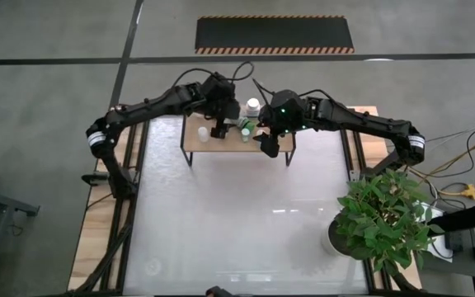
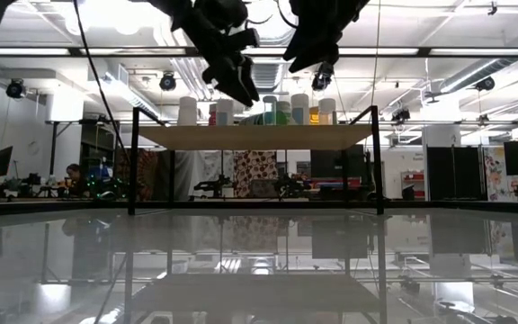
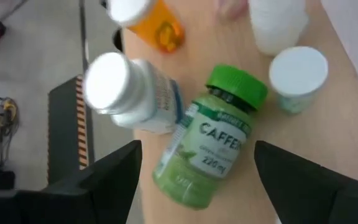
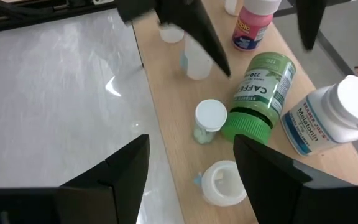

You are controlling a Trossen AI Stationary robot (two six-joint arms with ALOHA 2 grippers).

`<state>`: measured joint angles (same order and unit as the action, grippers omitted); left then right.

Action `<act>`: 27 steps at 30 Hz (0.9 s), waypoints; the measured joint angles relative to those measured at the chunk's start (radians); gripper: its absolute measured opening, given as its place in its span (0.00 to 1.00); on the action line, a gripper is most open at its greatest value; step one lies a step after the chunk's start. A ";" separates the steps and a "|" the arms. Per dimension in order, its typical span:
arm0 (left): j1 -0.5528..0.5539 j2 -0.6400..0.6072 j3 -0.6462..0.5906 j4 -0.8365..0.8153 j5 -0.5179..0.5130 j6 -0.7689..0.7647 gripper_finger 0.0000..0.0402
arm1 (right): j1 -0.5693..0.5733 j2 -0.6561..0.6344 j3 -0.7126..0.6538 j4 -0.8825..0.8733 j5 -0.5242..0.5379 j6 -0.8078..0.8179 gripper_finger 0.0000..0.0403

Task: Pick and place medicine bottles onto shelf by color
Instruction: Put the green pill bottle on the shelf

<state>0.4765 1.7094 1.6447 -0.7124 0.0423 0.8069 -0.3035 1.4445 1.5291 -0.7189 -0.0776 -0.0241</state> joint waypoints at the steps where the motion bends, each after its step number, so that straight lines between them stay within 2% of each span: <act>1: 0.000 -0.012 -0.001 0.001 -0.001 -0.006 0.73 | 0.000 0.000 0.000 0.000 0.000 -0.002 0.56; 5: 0.000 -0.065 -0.001 0.000 0.001 -0.015 0.73 | 0.000 0.000 0.000 0.000 0.002 -0.003 0.56; 10: 0.002 -0.073 -0.004 0.029 0.008 -0.008 0.73 | 0.000 0.000 0.000 0.001 0.002 -0.004 0.56; 27: 0.003 0.051 -0.016 0.058 0.031 -0.009 0.73 | 0.000 0.000 0.000 0.000 0.001 0.005 0.56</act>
<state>0.4797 1.7604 1.6291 -0.6544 0.0734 0.7984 -0.3035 1.4445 1.5291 -0.7193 -0.0762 -0.0187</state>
